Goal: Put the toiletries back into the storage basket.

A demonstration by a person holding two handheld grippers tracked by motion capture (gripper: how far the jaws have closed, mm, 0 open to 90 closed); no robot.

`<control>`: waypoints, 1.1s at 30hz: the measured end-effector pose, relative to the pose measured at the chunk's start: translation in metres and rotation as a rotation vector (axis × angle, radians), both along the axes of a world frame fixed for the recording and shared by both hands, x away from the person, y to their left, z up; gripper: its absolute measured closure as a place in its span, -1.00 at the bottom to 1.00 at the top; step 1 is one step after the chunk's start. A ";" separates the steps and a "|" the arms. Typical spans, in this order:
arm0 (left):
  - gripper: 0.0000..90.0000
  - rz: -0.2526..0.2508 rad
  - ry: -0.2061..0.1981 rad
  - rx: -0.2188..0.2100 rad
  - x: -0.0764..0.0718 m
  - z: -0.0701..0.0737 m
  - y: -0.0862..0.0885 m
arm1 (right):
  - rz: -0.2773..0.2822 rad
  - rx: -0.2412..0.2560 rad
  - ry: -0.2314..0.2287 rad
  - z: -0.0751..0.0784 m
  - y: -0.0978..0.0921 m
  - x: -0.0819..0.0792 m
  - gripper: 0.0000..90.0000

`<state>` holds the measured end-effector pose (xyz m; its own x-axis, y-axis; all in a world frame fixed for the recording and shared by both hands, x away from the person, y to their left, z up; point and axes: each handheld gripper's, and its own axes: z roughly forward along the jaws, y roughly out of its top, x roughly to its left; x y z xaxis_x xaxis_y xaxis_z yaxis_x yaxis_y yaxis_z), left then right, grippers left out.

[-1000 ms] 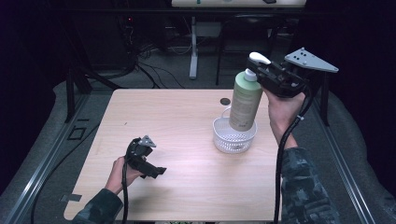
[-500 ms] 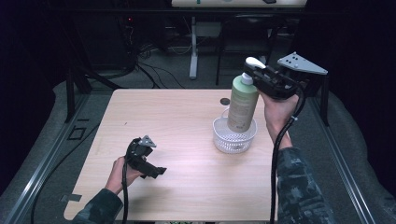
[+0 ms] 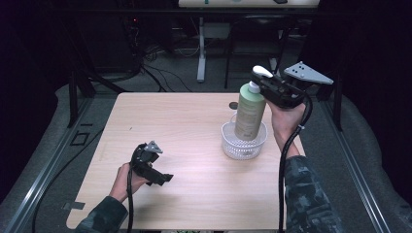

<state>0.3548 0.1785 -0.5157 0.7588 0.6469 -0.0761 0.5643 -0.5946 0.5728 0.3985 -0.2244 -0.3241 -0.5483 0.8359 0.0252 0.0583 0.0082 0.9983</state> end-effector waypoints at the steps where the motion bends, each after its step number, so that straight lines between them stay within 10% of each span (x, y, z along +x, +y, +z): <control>1: -1.00 0.001 0.000 0.000 0.000 0.000 0.000 | 0.000 0.000 0.004 -0.001 0.000 0.000 0.49; 33: -1.00 -0.009 0.008 0.004 0.000 -0.001 0.000 | -0.003 -0.010 0.028 -0.047 -0.001 0.006 0.49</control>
<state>0.3551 0.1782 -0.5165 0.7638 0.6406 -0.0792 0.5634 -0.6018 0.5661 0.4043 -0.2255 -0.3714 -0.5450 0.8378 0.0320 0.0863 0.0180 0.9961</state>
